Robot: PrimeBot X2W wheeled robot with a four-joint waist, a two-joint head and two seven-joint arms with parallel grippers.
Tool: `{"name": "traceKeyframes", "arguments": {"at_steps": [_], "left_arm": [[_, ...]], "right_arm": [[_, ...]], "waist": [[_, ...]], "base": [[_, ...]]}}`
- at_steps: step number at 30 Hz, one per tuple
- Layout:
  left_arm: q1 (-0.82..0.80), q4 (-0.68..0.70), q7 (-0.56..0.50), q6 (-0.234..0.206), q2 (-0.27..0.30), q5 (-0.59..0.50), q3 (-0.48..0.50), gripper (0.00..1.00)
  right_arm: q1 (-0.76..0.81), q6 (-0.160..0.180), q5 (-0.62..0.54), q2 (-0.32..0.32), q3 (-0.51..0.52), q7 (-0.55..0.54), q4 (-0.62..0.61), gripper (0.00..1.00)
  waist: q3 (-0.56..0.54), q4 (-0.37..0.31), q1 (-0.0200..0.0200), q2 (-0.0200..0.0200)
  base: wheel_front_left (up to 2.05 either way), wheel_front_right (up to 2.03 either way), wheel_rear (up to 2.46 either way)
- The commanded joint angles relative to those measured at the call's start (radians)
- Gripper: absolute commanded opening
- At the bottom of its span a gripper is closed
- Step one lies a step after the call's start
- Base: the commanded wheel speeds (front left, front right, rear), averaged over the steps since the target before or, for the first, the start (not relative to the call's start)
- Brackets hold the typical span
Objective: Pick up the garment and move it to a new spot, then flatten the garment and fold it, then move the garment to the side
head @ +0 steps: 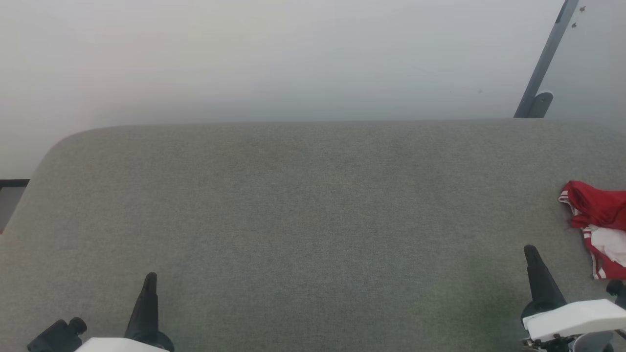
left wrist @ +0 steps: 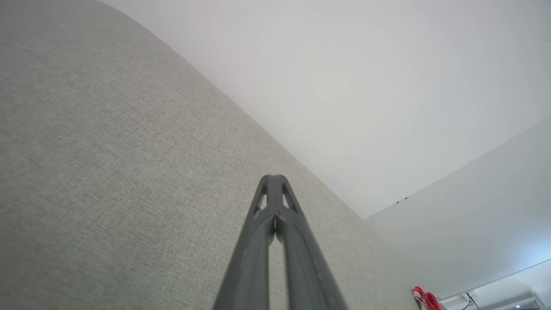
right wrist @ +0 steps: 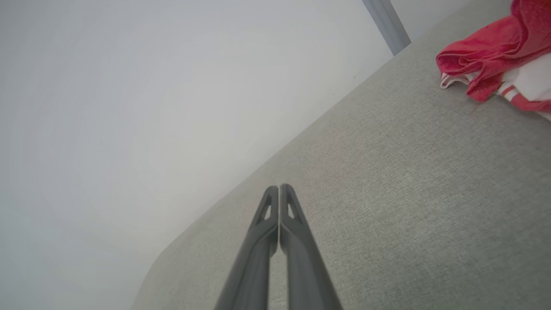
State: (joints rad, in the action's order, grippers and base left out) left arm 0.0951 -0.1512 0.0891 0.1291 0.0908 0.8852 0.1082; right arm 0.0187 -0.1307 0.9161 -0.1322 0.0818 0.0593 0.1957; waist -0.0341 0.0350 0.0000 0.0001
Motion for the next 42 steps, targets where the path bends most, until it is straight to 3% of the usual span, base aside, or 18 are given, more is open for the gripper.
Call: {"name": "traceKeyframes", "arguments": {"at_steps": [1, 42], "left_arm": [[-0.029, 0.006, -0.007, 0.001, 0.004, 0.031, 0.004, 0.00], [-0.135, -0.051, -0.120, 0.002, -0.020, 0.427, 0.005, 0.00]], "right_arm": [[-0.025, 0.000, 0.027, -0.003, 0.006, -0.008, -0.010, 0.00], [-0.089, 0.000, 0.409, 0.047, 0.022, -0.105, 0.023, 0.00]], "waist": [[0.000, 0.000, 0.0000, -0.0001], [0.018, -0.017, 0.0000, -0.0001]], "base": [[0.00, 0.00, 0.00], [0.00, 0.00, 0.00]]}}
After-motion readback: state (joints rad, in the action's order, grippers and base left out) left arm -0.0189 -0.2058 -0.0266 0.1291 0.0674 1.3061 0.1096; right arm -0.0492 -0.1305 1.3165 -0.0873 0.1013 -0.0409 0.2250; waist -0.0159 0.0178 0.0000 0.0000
